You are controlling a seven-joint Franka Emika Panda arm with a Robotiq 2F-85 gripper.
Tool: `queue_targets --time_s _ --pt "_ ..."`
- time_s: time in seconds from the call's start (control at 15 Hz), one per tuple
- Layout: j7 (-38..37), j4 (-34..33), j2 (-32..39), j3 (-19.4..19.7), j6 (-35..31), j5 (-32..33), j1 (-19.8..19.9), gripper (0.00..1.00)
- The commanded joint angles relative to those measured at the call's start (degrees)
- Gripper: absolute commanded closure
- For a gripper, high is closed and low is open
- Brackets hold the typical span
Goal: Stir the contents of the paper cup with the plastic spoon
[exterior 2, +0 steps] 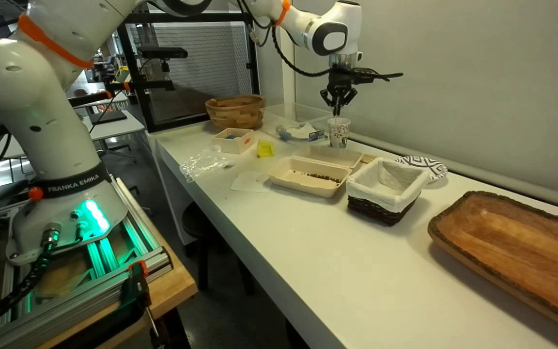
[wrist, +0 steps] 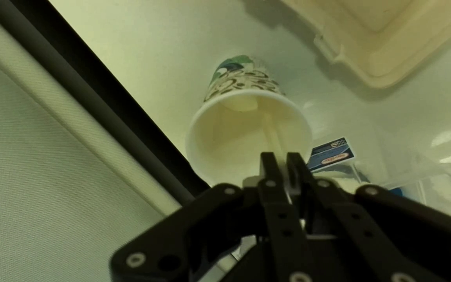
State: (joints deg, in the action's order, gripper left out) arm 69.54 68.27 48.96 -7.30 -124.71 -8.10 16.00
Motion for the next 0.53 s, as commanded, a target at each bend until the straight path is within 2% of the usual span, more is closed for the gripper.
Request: queue_targets --time_s 0.0,0.27,0.47 --pt "0.8 0.9 -0.7 0.4 0.3 0.1 -0.3 0.56" --pt "-0.3 1.1 -2.8 0.8 1.4 0.3 -0.7 0.27" --pt "-3.6 1.7 -5.8 2.3 5.2 1.4 -1.6 0.03"
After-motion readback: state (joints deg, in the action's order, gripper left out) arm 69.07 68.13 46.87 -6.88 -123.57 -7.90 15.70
